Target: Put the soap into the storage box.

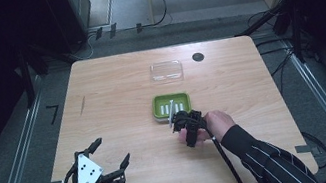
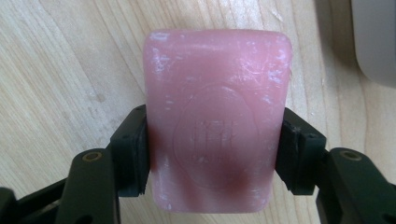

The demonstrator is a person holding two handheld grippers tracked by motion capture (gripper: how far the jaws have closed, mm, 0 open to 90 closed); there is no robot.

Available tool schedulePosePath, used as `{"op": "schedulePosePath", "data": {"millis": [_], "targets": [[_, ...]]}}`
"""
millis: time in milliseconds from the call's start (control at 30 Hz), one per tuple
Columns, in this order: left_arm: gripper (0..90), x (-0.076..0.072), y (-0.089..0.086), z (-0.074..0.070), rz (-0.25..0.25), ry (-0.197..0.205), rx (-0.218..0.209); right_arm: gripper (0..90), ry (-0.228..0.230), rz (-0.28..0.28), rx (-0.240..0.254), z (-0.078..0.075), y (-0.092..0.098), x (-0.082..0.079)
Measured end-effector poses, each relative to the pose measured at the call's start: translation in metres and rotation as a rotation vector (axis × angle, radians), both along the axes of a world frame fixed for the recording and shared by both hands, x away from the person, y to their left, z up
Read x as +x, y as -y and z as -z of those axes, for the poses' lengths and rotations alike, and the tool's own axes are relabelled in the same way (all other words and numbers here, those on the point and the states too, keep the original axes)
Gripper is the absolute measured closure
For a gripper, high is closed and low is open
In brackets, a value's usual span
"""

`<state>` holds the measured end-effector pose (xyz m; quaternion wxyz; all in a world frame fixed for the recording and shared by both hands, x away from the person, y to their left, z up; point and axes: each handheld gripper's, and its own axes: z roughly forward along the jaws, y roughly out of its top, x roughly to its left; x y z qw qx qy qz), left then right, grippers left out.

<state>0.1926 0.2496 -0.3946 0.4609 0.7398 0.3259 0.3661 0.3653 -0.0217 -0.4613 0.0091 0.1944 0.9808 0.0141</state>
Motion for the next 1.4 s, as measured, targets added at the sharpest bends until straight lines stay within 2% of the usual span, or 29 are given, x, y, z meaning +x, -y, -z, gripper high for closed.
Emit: {"op": "schedulePosePath", "data": {"millis": [700,1000,1400], "targets": [[13.3,0.0,0.0,0.0,0.0,0.001,0.0,38.7,0.054,0.035,0.042,-0.009,0.007,0.002],[13.3,0.0,0.0,0.0,0.0,0.0,0.0,38.7,0.072,0.048,0.047,-0.016,0.009,0.004],[13.3,0.0,0.001,0.0,0.0,0.0,0.003,38.7,0.071,0.052,0.031,-0.025,0.013,0.009]]}}
